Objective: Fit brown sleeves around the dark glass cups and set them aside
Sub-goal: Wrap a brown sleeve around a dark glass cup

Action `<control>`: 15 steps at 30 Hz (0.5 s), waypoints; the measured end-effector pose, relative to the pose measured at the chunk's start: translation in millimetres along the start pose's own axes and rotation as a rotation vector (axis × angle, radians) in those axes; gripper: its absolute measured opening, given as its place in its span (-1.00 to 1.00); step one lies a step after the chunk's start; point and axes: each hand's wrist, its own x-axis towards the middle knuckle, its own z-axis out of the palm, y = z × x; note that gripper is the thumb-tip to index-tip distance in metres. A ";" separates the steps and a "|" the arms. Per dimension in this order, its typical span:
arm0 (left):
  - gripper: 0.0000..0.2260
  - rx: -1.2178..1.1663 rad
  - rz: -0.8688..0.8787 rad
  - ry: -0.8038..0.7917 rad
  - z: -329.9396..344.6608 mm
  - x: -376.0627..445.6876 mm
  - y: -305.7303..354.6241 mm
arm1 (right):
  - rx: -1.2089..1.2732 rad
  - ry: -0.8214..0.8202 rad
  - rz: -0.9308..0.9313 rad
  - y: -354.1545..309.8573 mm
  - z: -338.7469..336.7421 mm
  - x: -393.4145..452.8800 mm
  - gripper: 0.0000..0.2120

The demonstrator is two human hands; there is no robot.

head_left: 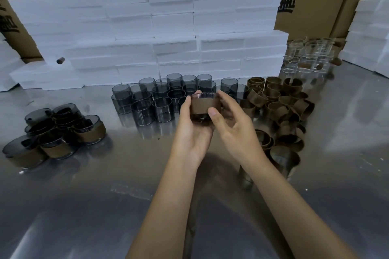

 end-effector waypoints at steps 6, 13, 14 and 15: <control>-0.66 -0.041 -0.019 -0.028 -5.8 -1.1 1.4 | -0.089 -0.010 -0.051 -0.9 1.7 -3.2 -0.38; -0.64 0.124 0.018 0.004 -1.4 -4.2 2.6 | -0.261 0.095 -0.142 1.0 0.3 -3.0 -0.32; -0.67 0.148 0.026 0.006 0.0 -4.5 2.6 | -0.301 0.103 -0.153 1.5 -0.3 -2.7 -0.32; -0.69 0.168 0.029 0.004 0.9 -5.0 2.7 | -0.332 0.103 -0.160 1.9 -1.0 -2.5 -0.33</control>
